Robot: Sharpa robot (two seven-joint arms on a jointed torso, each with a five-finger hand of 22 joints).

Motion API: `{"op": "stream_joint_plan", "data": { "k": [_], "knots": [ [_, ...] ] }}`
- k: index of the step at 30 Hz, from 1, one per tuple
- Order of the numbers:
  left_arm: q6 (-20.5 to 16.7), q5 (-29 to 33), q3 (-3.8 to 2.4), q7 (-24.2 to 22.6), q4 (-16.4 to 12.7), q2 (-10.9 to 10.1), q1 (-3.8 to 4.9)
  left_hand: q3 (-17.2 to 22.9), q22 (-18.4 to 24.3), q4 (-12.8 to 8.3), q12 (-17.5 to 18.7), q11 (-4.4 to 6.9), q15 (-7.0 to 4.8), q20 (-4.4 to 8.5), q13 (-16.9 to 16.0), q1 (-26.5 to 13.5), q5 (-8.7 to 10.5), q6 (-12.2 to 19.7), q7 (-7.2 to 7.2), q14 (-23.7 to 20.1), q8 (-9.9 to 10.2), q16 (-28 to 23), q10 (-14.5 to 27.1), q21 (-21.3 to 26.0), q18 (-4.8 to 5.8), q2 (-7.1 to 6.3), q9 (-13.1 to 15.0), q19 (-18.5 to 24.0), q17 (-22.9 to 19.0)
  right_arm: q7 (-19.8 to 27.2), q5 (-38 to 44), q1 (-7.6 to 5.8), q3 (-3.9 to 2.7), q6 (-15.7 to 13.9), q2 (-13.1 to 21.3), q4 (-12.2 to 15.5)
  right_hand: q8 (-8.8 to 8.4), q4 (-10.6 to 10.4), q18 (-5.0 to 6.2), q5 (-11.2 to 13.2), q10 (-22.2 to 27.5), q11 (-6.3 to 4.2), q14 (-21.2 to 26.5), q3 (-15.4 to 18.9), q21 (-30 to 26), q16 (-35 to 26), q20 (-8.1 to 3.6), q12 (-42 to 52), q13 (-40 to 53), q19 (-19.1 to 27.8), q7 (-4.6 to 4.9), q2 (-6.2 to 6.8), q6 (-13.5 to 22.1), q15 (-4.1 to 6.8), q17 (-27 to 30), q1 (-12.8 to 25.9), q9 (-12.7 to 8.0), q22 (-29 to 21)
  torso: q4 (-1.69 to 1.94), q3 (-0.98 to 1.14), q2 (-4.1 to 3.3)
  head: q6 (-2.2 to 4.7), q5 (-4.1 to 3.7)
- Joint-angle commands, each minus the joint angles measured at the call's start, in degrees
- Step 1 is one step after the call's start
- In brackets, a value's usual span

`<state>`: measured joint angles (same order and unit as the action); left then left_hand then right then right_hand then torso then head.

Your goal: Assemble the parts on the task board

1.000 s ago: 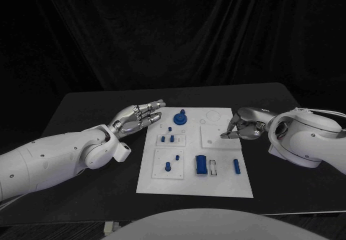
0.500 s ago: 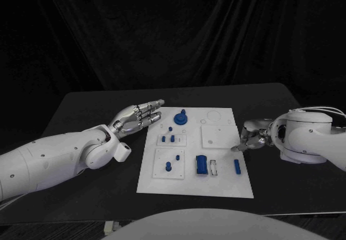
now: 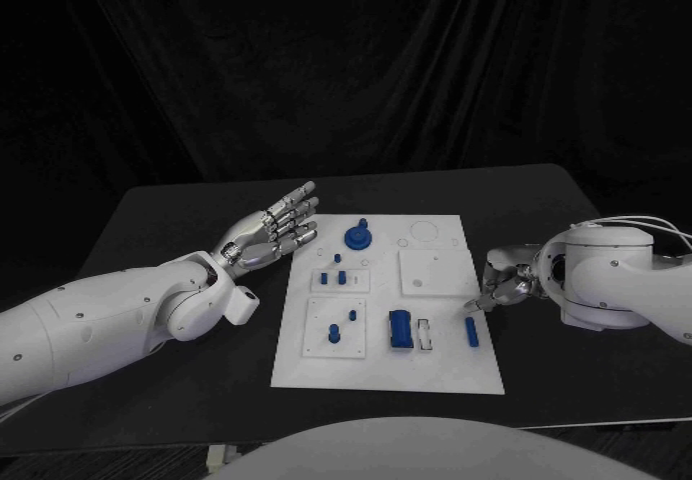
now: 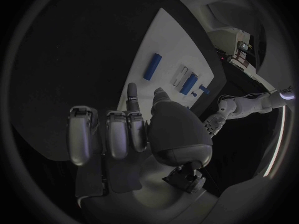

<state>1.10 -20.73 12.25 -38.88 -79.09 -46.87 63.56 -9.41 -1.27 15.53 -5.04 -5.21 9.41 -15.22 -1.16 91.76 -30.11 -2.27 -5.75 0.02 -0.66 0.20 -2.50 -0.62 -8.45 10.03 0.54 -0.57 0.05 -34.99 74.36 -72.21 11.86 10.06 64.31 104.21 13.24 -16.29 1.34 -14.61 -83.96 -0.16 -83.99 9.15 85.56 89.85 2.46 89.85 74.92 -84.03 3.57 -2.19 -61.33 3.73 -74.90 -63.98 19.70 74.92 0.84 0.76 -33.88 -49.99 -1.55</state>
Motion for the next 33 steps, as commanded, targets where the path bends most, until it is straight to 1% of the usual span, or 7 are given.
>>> {"op": "stream_joint_plan", "data": {
  "k": [1, 4, 10, 17, 19, 28, 33],
  "knots": [
    [-0.6, 0.2, -0.06, -5.9, -0.1, 0.1, -0.11, -0.1, 0.0, 0.3, 0.1, 0.48, -0.18, -0.62, 0.0, -0.2, 0.15, -0.1, -0.17, 0.0, 0.2, -0.2, 0.1, 0.2, -1.14, -0.37, 0.0, 0.0, 0.0, -1.6, -0.2, 0.34, 0.00, 0.7, 0.0, -0.1, -0.33, 0.1, -0.09, -0.7, -6.0, -0.40, -6.0, -0.6, -0.3, 0.1, -0.27, 0.1, 15.1, -4.3, 0.04, -0.24, -0.1, 0.34, -15.1, 0.5, 0.0, 13.4, -0.05, 0.00, 0.00, -0.01, -0.13],
    [-0.5, 0.2, -0.06, -5.7, -0.1, 0.1, -0.12, -0.1, 0.0, 0.3, 0.2, 0.26, -0.15, -0.86, 0.1, -0.2, 0.14, -0.3, 0.20, 0.0, 0.1, -0.2, 0.2, 0.2, -1.25, -0.38, 0.0, 0.0, 0.0, -1.7, -0.2, 0.55, 0.00, 0.5, 0.0, -0.2, -0.55, 0.3, -0.08, -1.6, -6.0, -0.36, -6.0, -0.7, -0.4, 0.1, -0.26, 0.1, 15.1, -4.2, 0.09, -0.31, 0.0, 0.31, -15.1, 0.3, 0.0, 13.4, -0.05, 0.00, 0.01, -0.01, -0.17],
    [-0.1, 0.2, -0.06, -5.2, 0.0, 0.1, -0.20, -0.1, 0.0, 0.3, 0.2, -0.73, -0.21, -1.21, 0.0, -0.2, 0.09, -1.3, 2.60, 0.0, -0.1, -0.2, 0.3, 0.2, -1.61, -0.38, 0.2, 0.0, 0.0, -1.8, -0.6, 1.25, 0.00, 0.2, -0.3, -0.4, -0.93, 0.6, 0.03, -3.5, -6.0, -0.31, -6.0, -1.0, -0.8, 0.1, -0.23, 0.1, 15.1, -4.1, 0.15, -0.26, 0.2, 0.28, -15.1, -0.1, 0.0, 13.2, -0.06, -0.01, 0.01, -0.01, -0.46],
    [0.2, 0.2, -0.06, -4.8, 0.0, 0.1, -0.40, 0.0, 0.0, 0.2, 0.0, -1.46, -0.14, -1.40, 0.0, -0.2, 0.06, -2.6, 4.24, 0.0, -0.3, -0.2, 0.2, 0.1, -1.68, -0.38, 0.4, -0.1, 0.0, -1.8, -1.4, 2.33, 0.01, -1.0, -0.9, -0.6, -1.29, 1.4, 0.29, -5.2, -6.0, -0.27, -6.0, -1.4, -1.8, 0.1, -0.22, 0.1, 15.1, -3.7, 0.21, 0.06, 0.3, 0.26, -15.1, -1.1, -0.1, 12.8, 0.00, 0.01, -0.02, -0.01, -0.61],
    [0.3, 0.2, -0.06, -4.8, 0.0, 0.1, -0.47, 0.0, 0.0, 0.2, 0.0, -1.54, -0.07, -1.41, 0.0, -0.2, 0.04, -2.7, 4.42, 0.0, -0.3, -0.2, 0.2, 0.1, -1.68, -0.38, 0.4, -0.1, 0.0, -1.8, -1.5, 2.59, 0.01, -1.4, -1.1, -0.6, -1.14, 1.8, 0.44, -6.2, -6.0, -0.33, -6.0, -1.6, -2.4, 0.1, -0.25, 0.1, 15.1, -3.5, 0.11, 0.28, 0.0, 0.31, -15.1, -1.6, 0.2, 12.6, -0.04, 0.00, -0.01, -0.01, -0.60],
    [0.5, 0.2, -0.06, -4.7, 0.0, 0.0, -0.71, 0.0, -0.1, 0.2, -0.1, -1.88, 0.10, -1.47, 0.0, -0.1, 0.03, -3.2, 5.03, 0.0, -0.4, -0.2, 0.1, 0.1, -1.68, -0.40, 0.5, -0.1, 0.0, -1.9, -2.2, 3.42, 0.01, -2.4, -2.6, -1.5, -0.51, 2.3, 0.62, -7.1, -6.0, -0.57, -6.0, -1.9, -3.2, 0.1, -0.40, 0.1, 15.1, -3.3, -0.18, 0.50, -0.6, 0.52, -15.1, -2.1, 1.1, 12.4, -0.06, -0.03, 0.05, -0.01, -0.52],
    [0.6, 0.2, -0.06, -4.7, 0.0, -0.1, -0.77, 0.0, -0.1, 0.2, -0.2, -1.99, 0.15, -1.48, 0.0, -0.1, 0.02, -3.4, 5.19, 0.0, -0.4, -0.2, 0.1, 0.1, -1.67, -0.40, 0.5, -0.1, 0.0, -1.9, -2.3, 4.04, 0.01, -2.8, -3.3, -2.1, -0.37, 3.4, 0.94, -10.1, -6.0, -0.63, -6.0, -2.5, -4.7, 0.1, -0.61, 0.1, 15.1, -2.8, -0.14, 0.89, 0.5, 0.65, -15.1, -3.2, 2.4, 11.9, -0.04, 0.00, 0.00, -0.01, -0.50]
  ]
}}
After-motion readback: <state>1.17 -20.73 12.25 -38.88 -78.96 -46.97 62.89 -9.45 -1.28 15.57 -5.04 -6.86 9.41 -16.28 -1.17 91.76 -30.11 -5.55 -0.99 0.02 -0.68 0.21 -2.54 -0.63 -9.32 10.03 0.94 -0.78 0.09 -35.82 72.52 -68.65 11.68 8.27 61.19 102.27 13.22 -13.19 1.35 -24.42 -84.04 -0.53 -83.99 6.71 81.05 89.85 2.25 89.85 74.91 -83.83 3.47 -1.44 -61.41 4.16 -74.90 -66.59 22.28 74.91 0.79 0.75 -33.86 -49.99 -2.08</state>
